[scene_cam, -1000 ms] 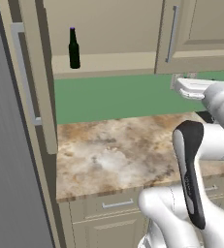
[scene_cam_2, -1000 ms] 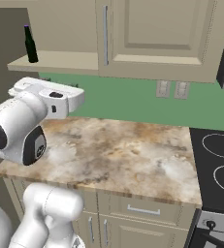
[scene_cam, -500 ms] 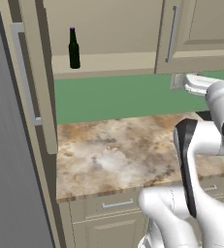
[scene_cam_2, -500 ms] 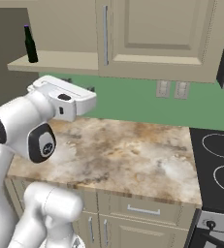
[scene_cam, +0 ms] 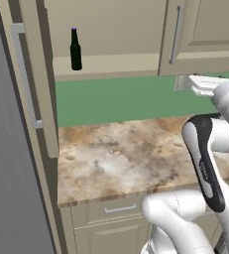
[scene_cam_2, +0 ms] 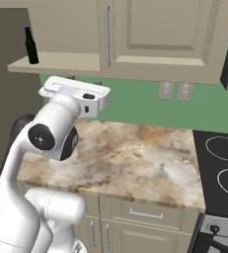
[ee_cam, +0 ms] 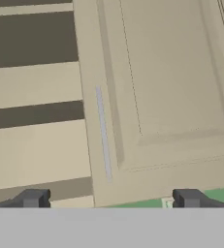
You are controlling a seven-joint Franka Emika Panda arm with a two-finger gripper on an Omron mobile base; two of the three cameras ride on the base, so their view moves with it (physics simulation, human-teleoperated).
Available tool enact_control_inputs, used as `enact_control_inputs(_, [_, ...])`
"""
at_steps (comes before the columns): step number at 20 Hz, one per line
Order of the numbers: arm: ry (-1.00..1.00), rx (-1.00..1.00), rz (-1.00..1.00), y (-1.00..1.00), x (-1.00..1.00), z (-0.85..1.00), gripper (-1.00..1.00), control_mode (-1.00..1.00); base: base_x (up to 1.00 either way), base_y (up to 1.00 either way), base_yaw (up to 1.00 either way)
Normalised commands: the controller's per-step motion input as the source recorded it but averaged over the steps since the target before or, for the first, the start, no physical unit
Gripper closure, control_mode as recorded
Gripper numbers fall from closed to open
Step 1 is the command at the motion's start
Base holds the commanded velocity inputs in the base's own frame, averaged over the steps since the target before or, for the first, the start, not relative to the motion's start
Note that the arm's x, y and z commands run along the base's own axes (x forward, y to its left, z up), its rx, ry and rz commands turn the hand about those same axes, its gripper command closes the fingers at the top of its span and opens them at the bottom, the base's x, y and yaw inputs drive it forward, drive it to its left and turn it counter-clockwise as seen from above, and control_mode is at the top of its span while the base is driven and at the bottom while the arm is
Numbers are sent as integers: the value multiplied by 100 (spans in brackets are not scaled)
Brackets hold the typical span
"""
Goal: Get the candle and the beer from the cabinet and move them to the dining counter.
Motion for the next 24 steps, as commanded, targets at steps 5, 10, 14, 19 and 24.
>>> enact_control_inputs(5, [-3,-1,7,-17,30,0,-100,-100,0,0,0])
enact_control_inputs(10, [0,-2,-6,0,25,0,-100,-100,0,0,0])
enact_control_inputs(14, [-1,-1,-4,16,37,0,-100,-100,0,0,0])
enact_control_inputs(19, [0,-1,0,34,46,0,-100,-100,0,0,0])
enact_control_inputs(24, [-4,0,6,16,49,0,-100,-100,0,0,0])
